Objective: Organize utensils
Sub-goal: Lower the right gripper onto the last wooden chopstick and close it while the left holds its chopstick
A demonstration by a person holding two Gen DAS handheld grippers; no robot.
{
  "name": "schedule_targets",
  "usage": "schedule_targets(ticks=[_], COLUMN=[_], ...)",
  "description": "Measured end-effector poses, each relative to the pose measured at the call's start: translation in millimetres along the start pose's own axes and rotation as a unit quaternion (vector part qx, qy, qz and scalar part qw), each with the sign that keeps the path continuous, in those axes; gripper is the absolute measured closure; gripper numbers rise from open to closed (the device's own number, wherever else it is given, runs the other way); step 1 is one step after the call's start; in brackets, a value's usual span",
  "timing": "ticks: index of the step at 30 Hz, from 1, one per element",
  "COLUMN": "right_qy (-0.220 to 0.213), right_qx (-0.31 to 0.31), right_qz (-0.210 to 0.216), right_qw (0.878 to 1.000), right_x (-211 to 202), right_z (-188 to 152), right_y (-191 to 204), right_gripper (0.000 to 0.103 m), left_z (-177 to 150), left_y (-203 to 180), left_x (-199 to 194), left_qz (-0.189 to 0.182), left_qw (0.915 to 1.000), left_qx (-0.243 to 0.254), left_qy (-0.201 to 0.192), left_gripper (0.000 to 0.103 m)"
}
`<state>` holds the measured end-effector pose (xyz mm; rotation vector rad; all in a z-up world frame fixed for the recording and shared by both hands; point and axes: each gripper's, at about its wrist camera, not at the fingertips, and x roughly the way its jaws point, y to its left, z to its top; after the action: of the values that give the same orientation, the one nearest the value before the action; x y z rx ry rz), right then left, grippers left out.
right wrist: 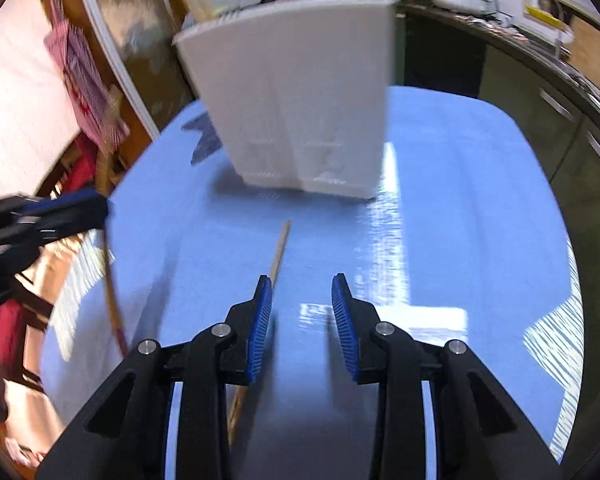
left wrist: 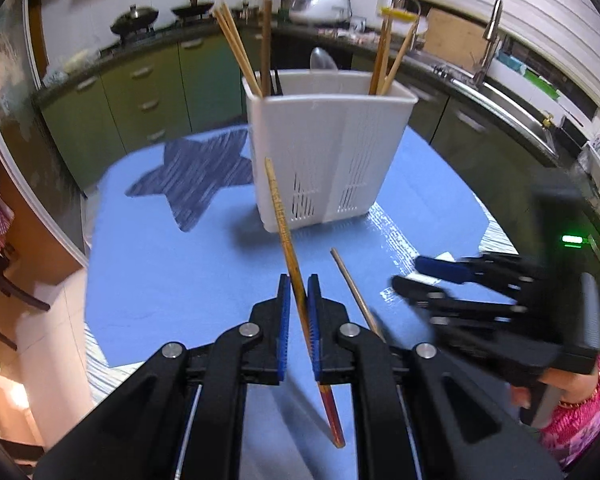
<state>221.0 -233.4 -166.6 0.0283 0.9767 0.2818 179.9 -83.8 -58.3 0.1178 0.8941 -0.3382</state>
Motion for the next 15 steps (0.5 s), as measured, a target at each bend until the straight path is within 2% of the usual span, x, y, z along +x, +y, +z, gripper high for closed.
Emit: schedule_targets(ticks=[5, 15], right_qy=[0.026, 0.049], right_qx=[-0.024, -0.030], right_qz=[-0.023, -0.060], right_qw=[0.999, 0.997], right_x=[32, 68], right_z=[10, 17], right_y=[26, 41], right_gripper=[0.071, 0.071], left_z=[-10, -17], left_y=[5, 9], left_x=[-14, -21], left_qz=[0.000, 0.000], left_qw=[0.9999, 0.9992], left_qx=[0.004, 0.017], left_qy=[-0.017, -0.035], left_gripper=[0.094, 0.094])
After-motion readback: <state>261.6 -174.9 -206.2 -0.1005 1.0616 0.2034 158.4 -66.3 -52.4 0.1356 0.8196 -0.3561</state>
